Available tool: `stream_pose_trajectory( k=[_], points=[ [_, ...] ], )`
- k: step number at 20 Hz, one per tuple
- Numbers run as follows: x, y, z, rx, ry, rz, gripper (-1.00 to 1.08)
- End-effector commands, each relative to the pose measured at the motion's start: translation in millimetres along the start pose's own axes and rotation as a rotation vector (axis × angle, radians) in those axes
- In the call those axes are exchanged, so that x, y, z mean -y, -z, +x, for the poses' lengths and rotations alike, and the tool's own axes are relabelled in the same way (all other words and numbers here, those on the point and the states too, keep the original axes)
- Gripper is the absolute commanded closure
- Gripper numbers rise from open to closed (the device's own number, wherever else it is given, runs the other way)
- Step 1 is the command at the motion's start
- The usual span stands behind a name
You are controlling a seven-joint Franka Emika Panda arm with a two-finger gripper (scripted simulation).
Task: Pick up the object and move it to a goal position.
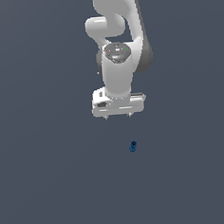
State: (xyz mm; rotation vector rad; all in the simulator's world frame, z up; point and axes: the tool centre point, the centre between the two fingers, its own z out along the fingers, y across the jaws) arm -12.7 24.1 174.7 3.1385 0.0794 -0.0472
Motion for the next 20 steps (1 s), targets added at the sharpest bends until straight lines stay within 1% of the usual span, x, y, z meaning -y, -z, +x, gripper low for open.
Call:
stream_pose_trajectory(
  k=[1,9,13,20],
  points=[
    [0.0,0.0,0.0,0.0,0.0,0.0,-0.92],
    [9.5,-1.2,1.6,0.016,0.022,-0.021,-0.92],
    [9.5,-1.5,2.0,0.015,0.021,-0.02,-0.92],
    [16.5,-11.2,16.5,0.008,-0.002,-0.017,-0.92]
  ],
)
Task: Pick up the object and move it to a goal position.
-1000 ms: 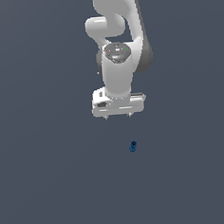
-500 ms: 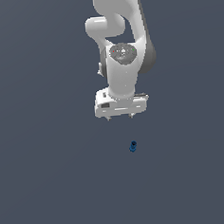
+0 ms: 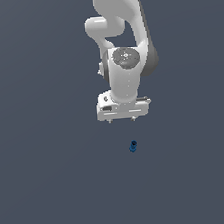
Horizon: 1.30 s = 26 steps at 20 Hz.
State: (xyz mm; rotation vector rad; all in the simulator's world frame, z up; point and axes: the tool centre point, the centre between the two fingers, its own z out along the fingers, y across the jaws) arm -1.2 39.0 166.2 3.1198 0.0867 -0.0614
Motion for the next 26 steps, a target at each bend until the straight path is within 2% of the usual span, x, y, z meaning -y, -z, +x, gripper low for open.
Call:
stream_pose_trajectory(
  k=[1,14,26],
  points=[
    [4.1,-5.5,7.5,-0.003,-0.012,0.002,-0.92],
    [38.2,-55.4,63.6,-0.032,-0.114,0.018,-0.92],
    [47.0,-70.6,74.2,-0.037,-0.137,0.021,-0.92]
  ],
)
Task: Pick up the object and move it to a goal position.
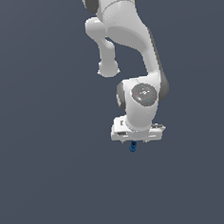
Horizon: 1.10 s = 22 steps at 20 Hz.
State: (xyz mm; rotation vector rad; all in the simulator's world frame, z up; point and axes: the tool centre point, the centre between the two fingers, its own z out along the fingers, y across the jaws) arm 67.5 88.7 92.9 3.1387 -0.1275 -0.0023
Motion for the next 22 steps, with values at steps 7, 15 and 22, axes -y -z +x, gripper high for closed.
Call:
stream_pose_trajectory(
  k=[7,15,22],
  points=[
    [0.2,-30.7,-0.3,-0.001,-0.001,0.0,-0.92],
    [0.5,-50.3,0.9,-0.001,-0.003,0.0,-0.92],
    [0.5,-50.1,1.1,-0.001,-0.003,0.0,1.08]
  ],
)
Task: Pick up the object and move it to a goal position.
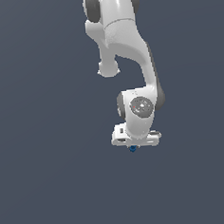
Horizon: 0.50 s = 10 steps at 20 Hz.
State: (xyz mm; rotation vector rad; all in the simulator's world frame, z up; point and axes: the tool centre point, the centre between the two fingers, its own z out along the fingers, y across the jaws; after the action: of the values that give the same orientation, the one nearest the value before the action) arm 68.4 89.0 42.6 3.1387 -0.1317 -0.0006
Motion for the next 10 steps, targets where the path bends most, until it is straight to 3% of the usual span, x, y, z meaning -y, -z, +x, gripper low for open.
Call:
stream_pose_trajectory(
  k=[1,10],
  points=[
    [0.1,0.1,0.1,0.0,0.0,0.0,1.08],
    [-2.9,4.0,-2.1,0.0,0.0,0.0,1.08]
  ],
)
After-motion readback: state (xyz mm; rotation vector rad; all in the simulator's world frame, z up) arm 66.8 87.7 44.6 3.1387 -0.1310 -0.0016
